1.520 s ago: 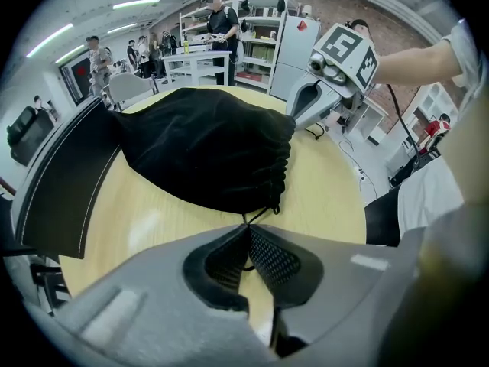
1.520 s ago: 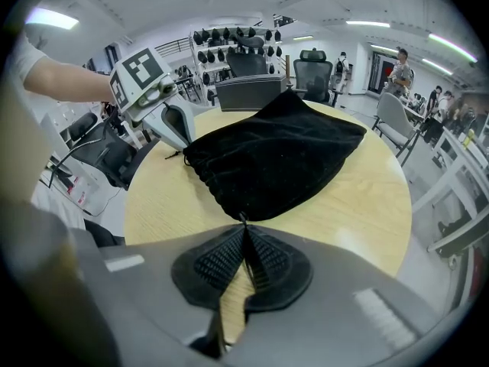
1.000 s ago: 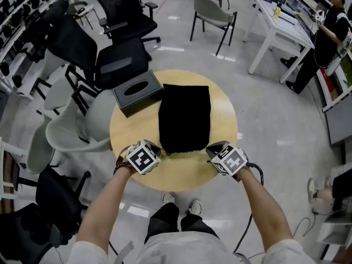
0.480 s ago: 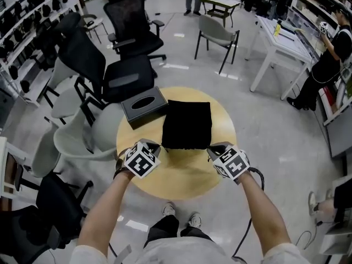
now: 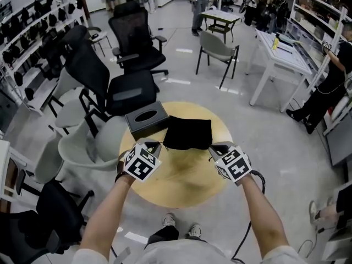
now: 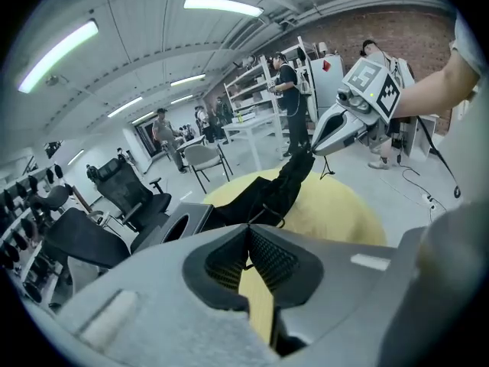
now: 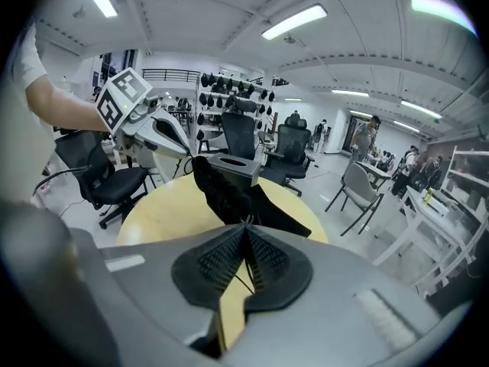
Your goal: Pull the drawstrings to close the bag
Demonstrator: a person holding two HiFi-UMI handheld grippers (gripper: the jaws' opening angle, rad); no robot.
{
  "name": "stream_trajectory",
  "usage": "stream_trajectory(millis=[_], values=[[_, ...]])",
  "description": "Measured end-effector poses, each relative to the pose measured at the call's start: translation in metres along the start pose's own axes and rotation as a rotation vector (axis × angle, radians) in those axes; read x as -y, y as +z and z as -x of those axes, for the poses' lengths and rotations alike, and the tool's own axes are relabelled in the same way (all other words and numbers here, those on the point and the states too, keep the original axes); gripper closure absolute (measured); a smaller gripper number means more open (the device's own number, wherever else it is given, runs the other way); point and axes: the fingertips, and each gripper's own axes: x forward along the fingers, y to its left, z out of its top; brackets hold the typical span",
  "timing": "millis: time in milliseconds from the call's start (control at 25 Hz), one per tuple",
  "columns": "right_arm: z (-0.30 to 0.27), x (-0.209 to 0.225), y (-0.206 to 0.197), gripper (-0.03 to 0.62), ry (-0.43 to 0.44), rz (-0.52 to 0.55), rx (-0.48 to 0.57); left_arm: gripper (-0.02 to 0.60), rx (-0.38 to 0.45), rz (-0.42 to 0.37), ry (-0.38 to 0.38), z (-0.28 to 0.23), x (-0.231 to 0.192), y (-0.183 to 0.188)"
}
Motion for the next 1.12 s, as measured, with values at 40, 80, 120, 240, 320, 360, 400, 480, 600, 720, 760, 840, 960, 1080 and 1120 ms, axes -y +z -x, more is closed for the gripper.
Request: stream_trajectory(millis=[40,80,120,240,320,360,400,480,600,720,760,840,960,1080,1120], values=[[0.003,0.003,0.004,0.589,-0.008,-0.001,0.010,0.577,0.012,0.000,0.009,0.003,-0.002,0.005],[0.005,0.005,0.007,0.589,-0.015,-0.002,0.020,0.577,0.024,0.000,0.020,0.005,-0.003,0.009],[0.007,0.008,0.010,0.591,-0.022,-0.001,0.030,0.577,0.034,0.000,0.032,0.007,-0.005,0.013],[0.015,0.016,0.020,0.589,-0.043,0.006,0.052,0.577,0.065,0.008,0.064,0.012,-0.012,0.028],[0.021,0.021,0.029,0.589,-0.062,0.017,0.064,0.577,0.083,0.012,0.080,0.016,-0.016,0.037],[0.024,0.024,0.034,0.589,-0.072,0.023,0.071,0.577,0.091,0.010,0.089,0.019,-0.019,0.041],[0.027,0.026,0.039,0.589,-0.081,0.028,0.079,0.577,0.100,0.009,0.099,0.021,-0.021,0.045],[0.033,0.030,0.048,0.589,-0.096,0.036,0.096,0.577,0.120,0.011,0.119,0.027,-0.026,0.052],[0.043,0.036,0.062,0.589,-0.118,0.051,0.126,0.577,0.152,0.013,0.149,0.034,-0.033,0.066],[0.053,0.042,0.077,0.589,-0.136,0.069,0.155,0.577,0.180,0.008,0.173,0.042,-0.039,0.079],[0.057,0.044,0.082,0.589,-0.142,0.076,0.165,0.577,0.189,0.007,0.182,0.045,-0.042,0.083],[0.063,0.047,0.092,0.589,-0.155,0.093,0.184,0.577,0.207,0.004,0.202,0.051,-0.047,0.091],[0.075,0.048,0.106,0.589,-0.174,0.115,0.210,0.577,0.241,0.001,0.234,0.062,-0.055,0.104],[0.086,0.053,0.122,0.589,-0.198,0.136,0.242,0.577,0.279,0.000,0.269,0.074,-0.064,0.120],[0.090,0.055,0.127,0.589,-0.209,0.146,0.253,0.577,0.292,-0.001,0.281,0.079,-0.066,0.125]])
